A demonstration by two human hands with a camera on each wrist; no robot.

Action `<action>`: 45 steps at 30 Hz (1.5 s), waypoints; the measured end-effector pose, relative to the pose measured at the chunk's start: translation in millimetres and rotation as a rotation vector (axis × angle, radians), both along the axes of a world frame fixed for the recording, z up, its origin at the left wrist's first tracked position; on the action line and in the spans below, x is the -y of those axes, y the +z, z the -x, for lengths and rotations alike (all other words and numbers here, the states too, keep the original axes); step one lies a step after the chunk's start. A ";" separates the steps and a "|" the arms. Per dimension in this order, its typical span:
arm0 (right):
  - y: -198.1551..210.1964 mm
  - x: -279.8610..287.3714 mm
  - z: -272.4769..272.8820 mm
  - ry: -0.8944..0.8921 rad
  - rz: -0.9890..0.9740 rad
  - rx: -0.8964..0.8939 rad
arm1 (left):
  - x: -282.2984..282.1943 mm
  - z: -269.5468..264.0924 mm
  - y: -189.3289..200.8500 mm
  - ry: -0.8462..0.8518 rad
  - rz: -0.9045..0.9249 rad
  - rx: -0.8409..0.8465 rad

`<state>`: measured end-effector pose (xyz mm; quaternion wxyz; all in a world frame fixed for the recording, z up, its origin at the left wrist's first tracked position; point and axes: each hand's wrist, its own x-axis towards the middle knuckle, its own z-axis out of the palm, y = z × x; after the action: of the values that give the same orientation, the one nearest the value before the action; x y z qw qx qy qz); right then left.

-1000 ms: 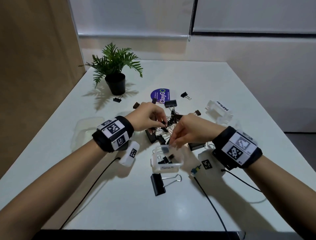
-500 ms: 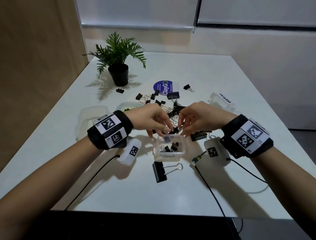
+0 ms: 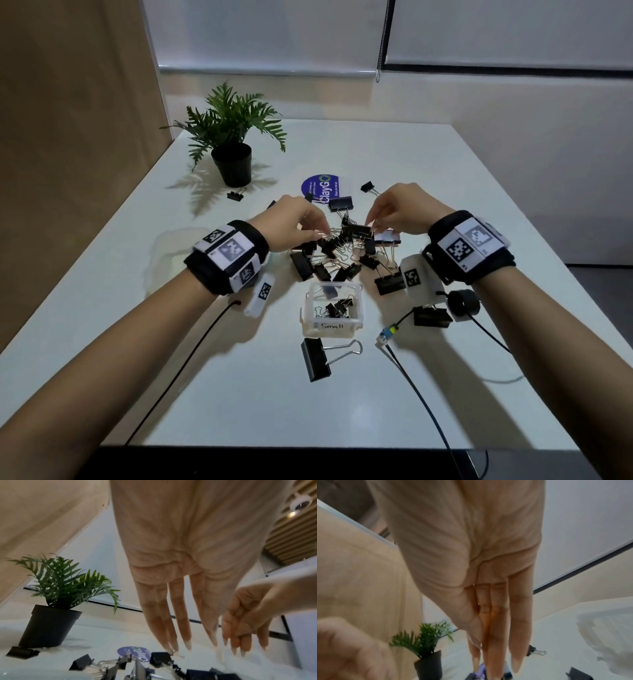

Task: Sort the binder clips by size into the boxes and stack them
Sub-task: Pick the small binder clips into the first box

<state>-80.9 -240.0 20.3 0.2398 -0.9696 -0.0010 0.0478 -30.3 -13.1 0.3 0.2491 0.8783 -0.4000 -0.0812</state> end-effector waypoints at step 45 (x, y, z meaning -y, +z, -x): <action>-45.7 19.6 -34.7 -0.075 -0.445 -0.167 | 25.3 -51.8 -36.9 0.151 0.553 -0.754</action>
<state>-46.2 -259.6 -25.5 0.4484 -0.8850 0.0444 0.1174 21.5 -38.4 -36.6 0.6067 0.7149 -0.2232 -0.2665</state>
